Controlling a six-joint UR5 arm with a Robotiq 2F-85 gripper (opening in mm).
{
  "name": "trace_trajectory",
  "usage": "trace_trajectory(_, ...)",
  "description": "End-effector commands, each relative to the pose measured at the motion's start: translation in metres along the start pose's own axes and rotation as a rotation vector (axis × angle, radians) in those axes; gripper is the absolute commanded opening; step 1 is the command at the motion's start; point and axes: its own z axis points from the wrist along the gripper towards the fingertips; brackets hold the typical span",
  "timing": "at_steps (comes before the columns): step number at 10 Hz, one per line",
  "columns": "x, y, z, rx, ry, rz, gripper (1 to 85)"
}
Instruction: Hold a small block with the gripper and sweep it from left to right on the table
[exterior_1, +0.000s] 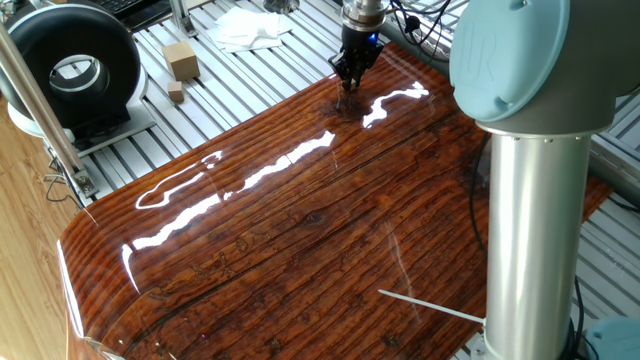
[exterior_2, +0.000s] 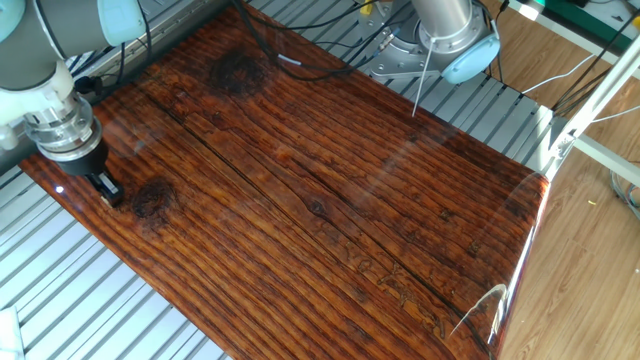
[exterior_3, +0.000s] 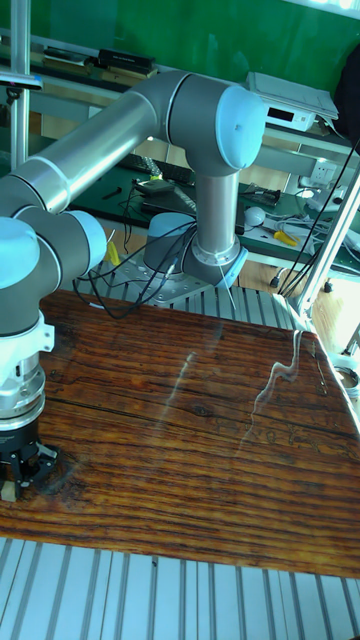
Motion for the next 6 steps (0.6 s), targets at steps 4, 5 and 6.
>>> trace_trajectory(4, -0.0003, 0.0036, -0.0035, -0.019, 0.002, 0.013, 1.0)
trace_trajectory(5, -0.0004, 0.0049, 0.0000, -0.012, -0.005, 0.016, 1.0)
trace_trajectory(6, -0.0001, 0.0061, 0.0018, -0.010, -0.009, 0.019, 1.0)
